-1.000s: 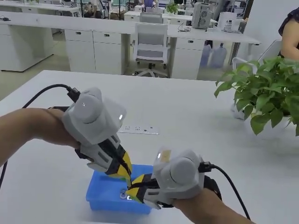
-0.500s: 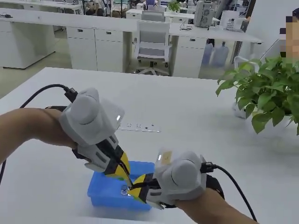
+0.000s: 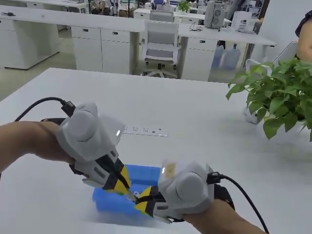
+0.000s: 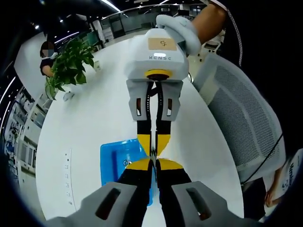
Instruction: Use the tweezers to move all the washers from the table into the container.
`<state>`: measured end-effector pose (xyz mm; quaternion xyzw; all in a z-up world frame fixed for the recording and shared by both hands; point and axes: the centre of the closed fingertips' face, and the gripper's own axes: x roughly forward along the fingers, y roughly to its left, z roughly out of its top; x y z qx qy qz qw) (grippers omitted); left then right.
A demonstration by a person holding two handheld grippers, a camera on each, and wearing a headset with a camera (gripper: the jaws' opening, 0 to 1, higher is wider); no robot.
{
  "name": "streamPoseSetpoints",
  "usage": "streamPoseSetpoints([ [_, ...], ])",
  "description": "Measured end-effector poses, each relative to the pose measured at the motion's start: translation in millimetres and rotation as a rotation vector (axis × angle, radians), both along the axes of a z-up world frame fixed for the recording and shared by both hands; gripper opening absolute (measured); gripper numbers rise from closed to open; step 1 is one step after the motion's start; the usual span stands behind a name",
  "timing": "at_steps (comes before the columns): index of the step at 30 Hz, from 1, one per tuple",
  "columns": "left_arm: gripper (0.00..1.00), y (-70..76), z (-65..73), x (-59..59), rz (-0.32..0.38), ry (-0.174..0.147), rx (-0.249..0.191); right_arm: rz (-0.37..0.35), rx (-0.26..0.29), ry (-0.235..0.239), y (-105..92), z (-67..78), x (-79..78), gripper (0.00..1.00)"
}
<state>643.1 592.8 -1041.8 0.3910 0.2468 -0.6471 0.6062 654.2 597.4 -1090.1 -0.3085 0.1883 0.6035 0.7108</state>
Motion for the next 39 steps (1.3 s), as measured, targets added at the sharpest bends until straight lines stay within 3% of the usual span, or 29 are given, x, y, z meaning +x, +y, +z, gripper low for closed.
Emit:
streamPoseSetpoints([
  [8,0.07,7.3,-18.6,-5.4,0.009,-0.021,0.019,0.026,-0.053,-0.002,-2.9,-9.8,-9.6,0.04],
  [15,0.07,15.2,-35.6,-13.6,0.032,-0.015,0.030,0.055,-0.092,0.003,-1.1,-20.7,-18.5,0.04],
  [23,0.07,20.0,-55.8,-22.1,0.057,0.009,0.029,0.085,-0.127,0.020,-1.2,-34.7,-28.6,0.05],
  [32,0.07,23.4,-81.5,-30.0,0.082,0.031,0.042,0.098,-0.160,0.072,-0.5,-55.5,-37.6,0.06],
  [39,0.07,27.2,-97.1,-33.3,0.102,0.065,0.039,0.103,-0.175,0.101,2.4,-69.4,-42.8,0.06],
])
